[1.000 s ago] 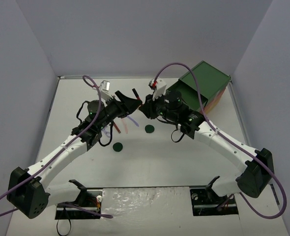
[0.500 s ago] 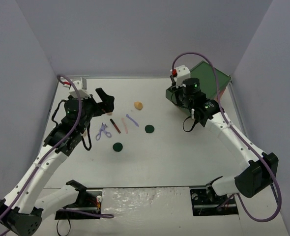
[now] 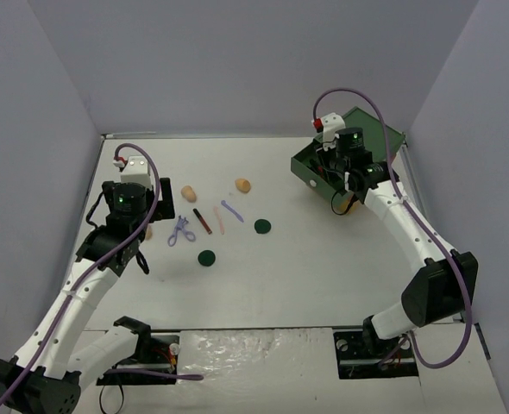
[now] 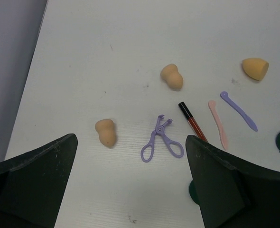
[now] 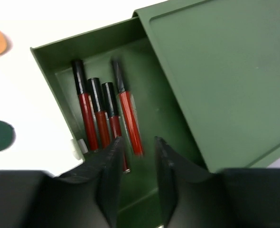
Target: Organize the makeup
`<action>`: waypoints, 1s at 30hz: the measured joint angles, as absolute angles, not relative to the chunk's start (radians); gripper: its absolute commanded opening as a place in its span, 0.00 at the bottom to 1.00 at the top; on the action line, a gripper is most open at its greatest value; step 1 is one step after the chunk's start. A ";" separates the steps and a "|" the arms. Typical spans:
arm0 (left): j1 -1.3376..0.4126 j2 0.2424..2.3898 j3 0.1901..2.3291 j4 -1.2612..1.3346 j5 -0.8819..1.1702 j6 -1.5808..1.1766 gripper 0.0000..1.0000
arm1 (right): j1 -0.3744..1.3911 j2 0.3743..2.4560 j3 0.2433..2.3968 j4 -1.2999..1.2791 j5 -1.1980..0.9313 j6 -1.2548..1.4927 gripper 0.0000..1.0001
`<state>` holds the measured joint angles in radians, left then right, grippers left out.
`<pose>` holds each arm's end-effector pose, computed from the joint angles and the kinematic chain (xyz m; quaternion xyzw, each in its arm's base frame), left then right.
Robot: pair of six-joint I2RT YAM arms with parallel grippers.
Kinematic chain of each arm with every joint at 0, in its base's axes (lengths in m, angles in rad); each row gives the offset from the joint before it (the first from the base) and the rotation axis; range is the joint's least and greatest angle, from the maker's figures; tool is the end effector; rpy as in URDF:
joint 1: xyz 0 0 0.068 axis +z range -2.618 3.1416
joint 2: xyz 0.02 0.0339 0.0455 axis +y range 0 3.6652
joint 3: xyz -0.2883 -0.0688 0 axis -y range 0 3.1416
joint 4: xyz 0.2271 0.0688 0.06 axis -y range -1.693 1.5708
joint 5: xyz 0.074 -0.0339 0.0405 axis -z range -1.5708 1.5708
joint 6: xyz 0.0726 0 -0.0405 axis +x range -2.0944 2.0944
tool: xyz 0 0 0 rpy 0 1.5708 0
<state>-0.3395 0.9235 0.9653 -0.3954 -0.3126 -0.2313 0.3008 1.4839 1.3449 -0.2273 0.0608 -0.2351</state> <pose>0.2005 -0.0471 0.3634 -0.0450 0.8141 -0.0365 0.5779 0.3499 0.1039 0.3762 -0.2015 0.7989 -0.0064 0.5668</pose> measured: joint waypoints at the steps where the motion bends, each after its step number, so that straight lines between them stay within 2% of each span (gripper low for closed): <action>1: -0.337 0.923 0.965 -0.396 -0.313 -0.225 0.97 | 0.301 1.486 1.345 -0.232 0.052 -0.237 0.42; 4: -0.330 0.923 0.965 -0.398 -0.314 -0.208 0.97 | 0.302 1.486 1.345 -0.237 0.037 -0.238 0.60; 9: -0.319 0.914 0.963 -0.401 -0.315 -0.193 0.97 | 0.308 1.486 1.373 -0.266 0.005 -0.235 0.78; 12: -0.308 0.902 0.954 -0.402 -0.310 -0.193 0.97 | 0.335 1.486 1.437 -0.278 -0.012 -0.217 0.84; 20: -0.287 0.886 0.950 -0.403 -0.308 -0.194 0.97 | 0.618 1.584 1.612 -0.232 -0.053 -0.126 0.84; 25: -0.274 0.848 0.919 -0.399 -0.315 -0.203 0.97 | 0.768 1.790 1.639 -0.185 -0.094 -0.074 0.79; 30: -0.243 0.832 0.903 -0.397 -0.315 -0.220 0.97 | 0.837 2.010 1.660 -0.176 -0.126 -0.040 0.76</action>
<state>-0.2427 0.8322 0.9029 -0.3967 -0.3153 -0.2197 0.8374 2.0098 1.6602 -0.1760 -0.1257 -0.0404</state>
